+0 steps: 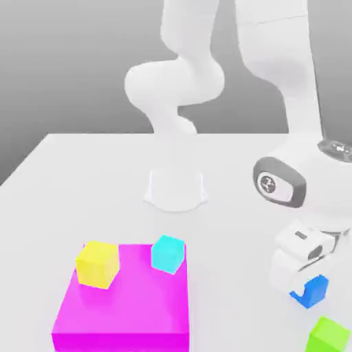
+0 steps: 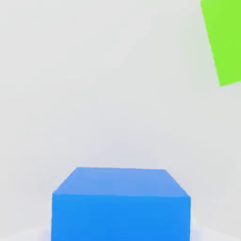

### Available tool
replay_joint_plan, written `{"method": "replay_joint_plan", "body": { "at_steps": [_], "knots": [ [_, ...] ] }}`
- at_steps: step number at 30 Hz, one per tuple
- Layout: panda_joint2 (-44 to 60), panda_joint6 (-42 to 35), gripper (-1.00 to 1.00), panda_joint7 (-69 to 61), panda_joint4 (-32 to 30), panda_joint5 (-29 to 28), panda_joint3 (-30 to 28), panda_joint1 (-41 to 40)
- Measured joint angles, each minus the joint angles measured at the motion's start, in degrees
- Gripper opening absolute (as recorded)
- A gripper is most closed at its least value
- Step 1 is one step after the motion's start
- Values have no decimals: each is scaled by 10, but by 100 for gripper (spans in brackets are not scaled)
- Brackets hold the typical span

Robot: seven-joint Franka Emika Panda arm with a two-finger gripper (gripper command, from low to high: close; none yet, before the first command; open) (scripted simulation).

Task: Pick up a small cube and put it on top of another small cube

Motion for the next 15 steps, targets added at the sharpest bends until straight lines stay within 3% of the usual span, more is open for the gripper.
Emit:
{"method": "replay_joint_plan", "body": {
  "at_steps": [4,7,11,15],
  "knots": [
    [-80,-62,-100,-43,-16,46,24,-32],
    [-136,-106,-100,-98,-25,62,-21,-85],
    [-214,-170,-100,-179,-35,76,-79,-222],
    [-288,-234,-100,-261,-45,89,-146,-284]
  ]
}}
